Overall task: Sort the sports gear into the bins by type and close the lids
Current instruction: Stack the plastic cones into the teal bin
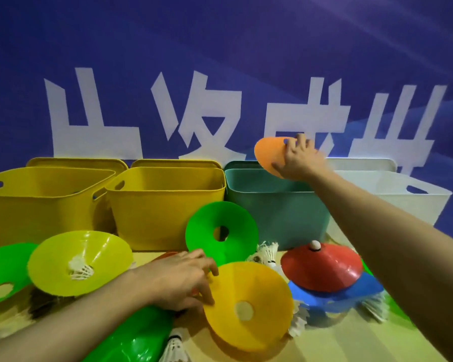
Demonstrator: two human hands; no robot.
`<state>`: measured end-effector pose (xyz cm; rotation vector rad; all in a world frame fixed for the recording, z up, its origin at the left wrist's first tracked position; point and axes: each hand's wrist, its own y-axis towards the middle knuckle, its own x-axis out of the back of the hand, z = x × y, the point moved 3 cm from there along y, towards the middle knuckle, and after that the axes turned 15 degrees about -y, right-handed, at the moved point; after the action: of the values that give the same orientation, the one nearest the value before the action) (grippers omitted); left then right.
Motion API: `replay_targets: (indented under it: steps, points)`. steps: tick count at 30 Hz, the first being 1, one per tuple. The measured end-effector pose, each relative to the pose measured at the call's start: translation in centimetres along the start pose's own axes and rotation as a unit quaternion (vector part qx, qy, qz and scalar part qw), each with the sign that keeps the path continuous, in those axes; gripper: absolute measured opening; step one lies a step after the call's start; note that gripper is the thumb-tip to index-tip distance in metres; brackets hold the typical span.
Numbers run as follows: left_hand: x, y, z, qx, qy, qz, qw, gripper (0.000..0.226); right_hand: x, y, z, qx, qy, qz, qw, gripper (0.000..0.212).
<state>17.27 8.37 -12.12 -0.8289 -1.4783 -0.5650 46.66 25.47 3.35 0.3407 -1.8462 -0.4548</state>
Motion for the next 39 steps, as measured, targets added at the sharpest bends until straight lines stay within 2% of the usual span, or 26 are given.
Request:
replay_targets:
  steps: [1,4,6,10,12,13,14,15,17,19,20,22,24,26,29,30,32,35,37,38,39]
  points:
    - [0.2,-0.1,0.3,-0.011,-0.004,-0.023,1.0,0.032,-1.2,0.8,0.7,-0.001,-0.005,0.018,1.0,0.088]
    - [0.9,0.0,1.4,-0.027,-0.002,-0.073,0.997,0.031,-7.0,2.6,2.7,0.055,-0.013,0.168,0.984,0.096]
    - [1.2,0.3,2.0,-0.03,-0.003,-0.084,0.996,0.03,-9.0,2.5,2.8,0.07,0.016,0.203,0.977,0.091]
    - [1.1,1.1,2.6,-0.044,-0.056,-0.113,0.991,0.025,-3.9,-1.7,1.4,0.071,0.042,0.028,0.996,0.042]
    - [1.4,1.4,2.8,-0.03,-0.125,-0.154,0.98,0.019,-1.1,-5.9,1.1,0.109,0.108,-0.077,0.985,0.034]
    - [1.6,1.5,2.9,-0.021,-0.163,-0.184,0.969,0.015,0.1,-8.6,1.1,0.147,0.162,-0.098,0.971,0.035]
    - [1.9,1.6,2.9,-0.01,-0.193,-0.216,0.957,0.013,1.2,-11.5,1.3,0.189,0.221,-0.08,0.953,0.039]
    - [2.3,1.7,2.9,0.004,-0.214,-0.247,0.945,0.012,1.9,-14.5,1.5,0.227,0.277,-0.022,0.933,0.044]
    - [3.1,1.9,2.8,0.032,-0.236,-0.295,0.925,0.011,2.3,-19.5,1.9,0.271,0.317,0.073,0.906,0.046]
    - [3.7,2.0,2.6,0.054,-0.258,-0.315,0.912,0.011,1.0,-21.8,1.7,0.278,0.273,0.056,0.919,0.033]
    - [3.9,2.1,2.5,0.062,-0.271,-0.321,0.905,0.011,0.2,-22.1,1.6,0.269,0.25,0.035,0.93,0.024]
    - [4.3,2.2,2.3,0.072,-0.296,-0.337,0.891,0.01,-1.1,-21.5,1.3,0.236,0.238,-0.022,0.942,0.026]
    - [4.8,2.1,2.0,0.077,-0.316,-0.363,0.873,0.01,-1.6,-20.4,0.8,0.209,0.276,-0.058,0.936,0.03]
    - [5.5,1.9,1.9,0.076,-0.305,-0.377,0.871,0.026,-1.1,-19.1,0.2,0.175,0.337,-0.063,0.923,0.026]
    - [5.8,0.9,2.6,0.101,-0.246,-0.349,0.899,0.055,0.5,-16.1,-0.9,0.125,0.466,-0.07,0.873,0.009]
    - [5.6,0.5,3.0,0.111,-0.229,-0.331,0.909,0.056,1.0,-14.8,-1.4,0.096,0.516,-0.078,0.848,0.009]
    - [5.0,-0.1,3.6,0.131,-0.192,-0.275,0.933,0.05,1.4,-11.6,-2.4,0.018,0.594,-0.083,0.8,0.026]
    - [3.9,-0.5,4.2,0.153,-0.13,-0.186,0.962,0.04,0.3,-6.4,-2.5,-0.096,0.649,-0.008,0.755,0.043]
    - [3.4,-0.4,4.6,0.162,-0.102,-0.145,0.971,0.042,-1.3,-4.2,-1.9,-0.154,0.647,0.069,0.744,0.05]
    - [3.2,-0.5,4.8,0.165,-0.095,-0.121,0.974,0.049,-2.2,-3.5,-1.9,-0.178,0.608,0.103,0.767,0.053]
    - [2.9,-0.6,5.0,0.167,-0.099,-0.091,0.977,0.064,-3.0,-3.1,-2.1,-0.187,0.527,0.134,0.818,0.054]
